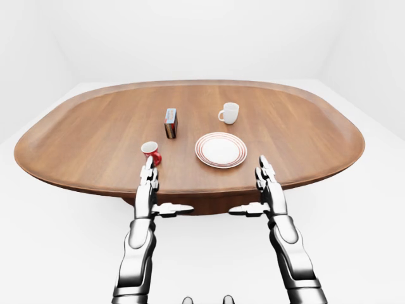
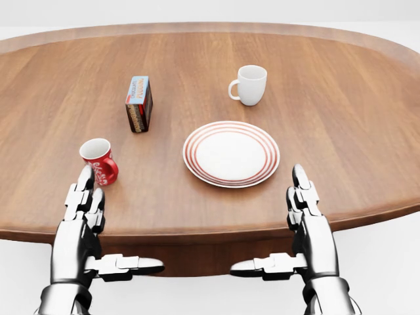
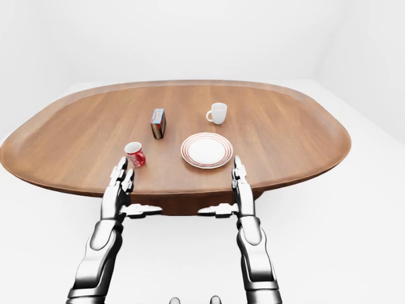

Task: Pick up the red mug and put it on the plate

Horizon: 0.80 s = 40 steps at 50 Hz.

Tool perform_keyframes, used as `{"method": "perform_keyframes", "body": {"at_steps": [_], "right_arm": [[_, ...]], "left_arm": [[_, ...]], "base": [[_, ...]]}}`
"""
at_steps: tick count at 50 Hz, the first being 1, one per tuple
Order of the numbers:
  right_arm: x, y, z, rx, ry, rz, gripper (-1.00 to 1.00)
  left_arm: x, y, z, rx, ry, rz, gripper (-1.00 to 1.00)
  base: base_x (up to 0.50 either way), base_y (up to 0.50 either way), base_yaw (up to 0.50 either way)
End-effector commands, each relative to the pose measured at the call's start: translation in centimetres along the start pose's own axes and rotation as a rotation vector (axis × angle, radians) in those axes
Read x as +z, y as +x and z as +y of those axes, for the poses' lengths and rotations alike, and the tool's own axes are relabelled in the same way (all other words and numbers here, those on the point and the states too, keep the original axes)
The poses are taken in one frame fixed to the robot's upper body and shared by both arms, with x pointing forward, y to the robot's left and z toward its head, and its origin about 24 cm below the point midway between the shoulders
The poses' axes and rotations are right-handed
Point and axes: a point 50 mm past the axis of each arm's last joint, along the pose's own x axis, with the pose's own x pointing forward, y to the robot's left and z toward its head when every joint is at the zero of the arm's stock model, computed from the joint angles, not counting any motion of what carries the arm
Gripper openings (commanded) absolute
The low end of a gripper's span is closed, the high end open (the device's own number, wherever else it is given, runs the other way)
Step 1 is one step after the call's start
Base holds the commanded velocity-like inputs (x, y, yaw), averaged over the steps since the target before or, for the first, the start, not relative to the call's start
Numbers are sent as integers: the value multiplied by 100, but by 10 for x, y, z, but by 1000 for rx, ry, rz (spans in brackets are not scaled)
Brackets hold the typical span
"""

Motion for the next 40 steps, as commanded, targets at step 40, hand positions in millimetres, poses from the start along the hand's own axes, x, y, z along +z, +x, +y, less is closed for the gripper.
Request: {"method": "perform_keyframes", "body": {"at_steps": [40], "right_arm": [[125, -63, -131, -457, 175, -541, 100]], "left_arm": [[71, -49, 150, 656, -356, -315, 100]], "base": [[0, 0, 0]]}}
